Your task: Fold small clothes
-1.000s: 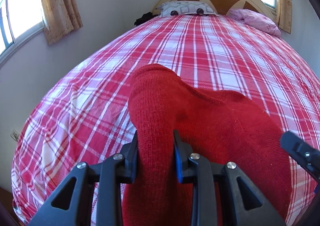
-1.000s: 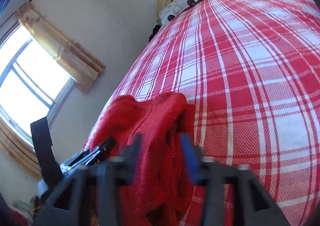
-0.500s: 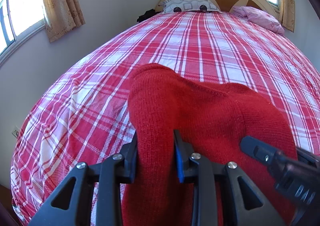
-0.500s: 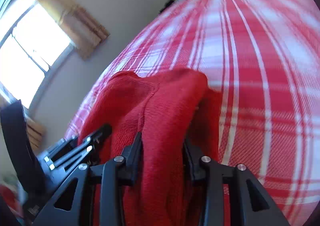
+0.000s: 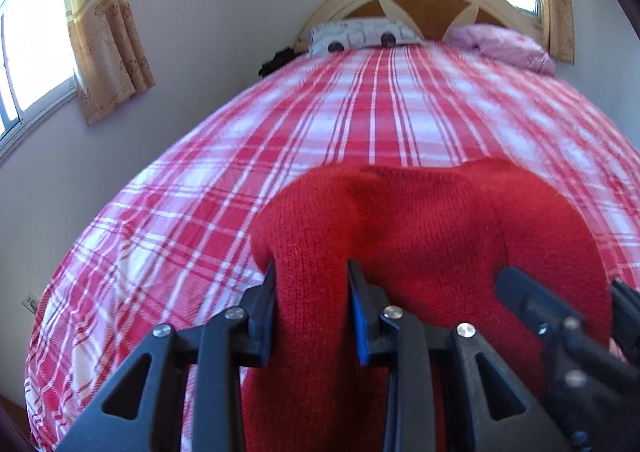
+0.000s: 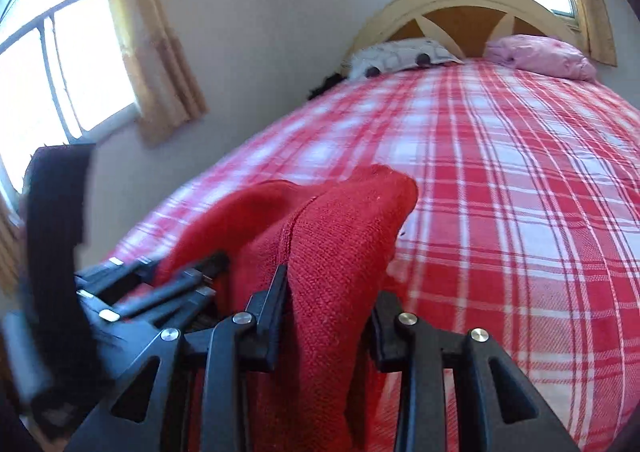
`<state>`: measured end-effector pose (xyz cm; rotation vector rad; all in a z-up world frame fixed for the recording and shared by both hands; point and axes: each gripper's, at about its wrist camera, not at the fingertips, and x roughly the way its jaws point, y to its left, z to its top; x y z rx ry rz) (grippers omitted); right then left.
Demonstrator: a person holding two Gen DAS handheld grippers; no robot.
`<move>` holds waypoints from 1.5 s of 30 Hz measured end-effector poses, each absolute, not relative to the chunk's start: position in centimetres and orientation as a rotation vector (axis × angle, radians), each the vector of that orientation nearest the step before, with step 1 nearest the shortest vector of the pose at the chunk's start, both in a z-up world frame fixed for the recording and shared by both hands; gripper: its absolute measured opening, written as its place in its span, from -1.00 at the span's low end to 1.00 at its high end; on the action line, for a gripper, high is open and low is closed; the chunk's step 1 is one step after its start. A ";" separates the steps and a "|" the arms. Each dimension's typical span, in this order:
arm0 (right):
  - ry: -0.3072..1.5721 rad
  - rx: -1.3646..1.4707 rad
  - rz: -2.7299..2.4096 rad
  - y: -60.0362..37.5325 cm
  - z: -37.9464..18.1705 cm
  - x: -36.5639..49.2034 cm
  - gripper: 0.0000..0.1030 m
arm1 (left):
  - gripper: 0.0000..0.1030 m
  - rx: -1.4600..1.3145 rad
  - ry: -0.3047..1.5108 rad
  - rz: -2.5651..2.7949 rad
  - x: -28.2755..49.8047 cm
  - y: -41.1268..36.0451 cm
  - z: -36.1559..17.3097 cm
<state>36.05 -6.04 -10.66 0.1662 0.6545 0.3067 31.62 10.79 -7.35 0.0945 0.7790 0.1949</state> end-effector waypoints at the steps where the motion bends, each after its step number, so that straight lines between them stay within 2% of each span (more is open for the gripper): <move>1: 0.696 0.178 0.311 -6.2 -11.5 36.7 -0.32 | -0.32 0.103 0.798 0.204 32.0 10.8 -7.9; 2: 0.742 0.220 0.316 -6.7 -12.7 37.4 -0.29 | -0.25 0.111 0.816 0.218 32.3 10.9 -8.4; 4: 0.763 0.361 0.349 -8.6 -13.6 38.1 -0.07 | -0.16 0.095 0.822 0.226 32.0 11.5 -8.7; 10: 0.782 0.542 0.455 -10.8 -14.2 37.6 0.12 | -0.11 -0.062 0.836 0.121 29.4 14.1 -7.5; 13: 0.806 0.621 0.491 -11.4 -14.5 36.8 0.16 | -0.02 -0.153 0.828 0.074 27.9 15.5 -6.8; 15: 0.823 0.632 0.508 -11.8 -14.4 36.6 0.15 | 0.19 -0.219 0.821 0.057 27.5 16.6 -6.5; 17: 0.822 0.625 0.501 -12.1 -14.1 36.3 0.16 | 0.28 -0.260 0.824 0.054 27.9 17.8 -6.6; 20: 0.807 0.645 0.477 -12.2 -13.8 36.6 0.16 | 0.28 -0.336 0.854 0.011 29.2 18.7 -7.6; 23: 0.847 0.665 0.481 -12.0 -14.6 37.7 0.32 | 0.25 -0.402 0.944 -0.086 31.7 18.5 -9.1; 26: 0.866 0.603 0.520 -10.8 -14.2 38.6 0.33 | 0.25 -0.494 1.016 -0.171 34.0 18.9 -9.9; 28: 0.870 0.562 0.533 -10.1 -14.1 39.3 0.33 | 0.35 -0.580 1.043 -0.198 35.2 19.5 -10.2; 29: 0.872 0.542 0.533 -9.6 -14.1 39.7 0.33 | 0.48 -0.604 1.057 -0.215 35.7 19.6 -10.5; 31: 0.868 0.485 0.526 -8.5 -13.7 40.0 0.32 | 0.49 -0.639 1.104 -0.213 37.1 20.0 -11.4; 32: 0.865 0.447 0.522 -7.8 -13.5 40.0 0.26 | 0.45 -0.667 1.113 -0.218 37.8 20.4 -11.8; 34: 0.851 0.363 0.536 -6.5 -13.0 39.6 0.02 | 0.15 -0.706 1.084 -0.232 38.3 20.9 -12.0; 35: 0.835 0.322 0.535 -5.9 -12.6 39.3 0.00 | -0.16 -0.690 1.064 -0.234 38.3 21.0 -11.7; 36: 0.822 0.287 0.528 -5.5 -12.4 39.0 -0.05 | -0.28 -0.636 1.035 -0.242 38.3 20.6 -11.1; 38: 0.774 0.200 0.521 -4.5 -11.3 38.1 -0.10 | -0.41 -0.567 0.990 -0.262 37.7 20.1 -10.3; 43: 0.641 0.097 0.540 -3.5 -9.5 36.4 -0.11 | -0.44 -0.400 0.767 -0.303 35.2 18.8 -7.5; 44: 0.643 0.099 0.538 -3.7 -9.5 36.6 -0.11 | -0.43 -0.358 0.762 -0.278 35.5 18.5 -7.5; 45: 0.665 0.111 0.537 -3.8 -9.9 37.3 -0.10 | -0.33 -0.296 0.787 -0.225 36.3 18.1 -7.8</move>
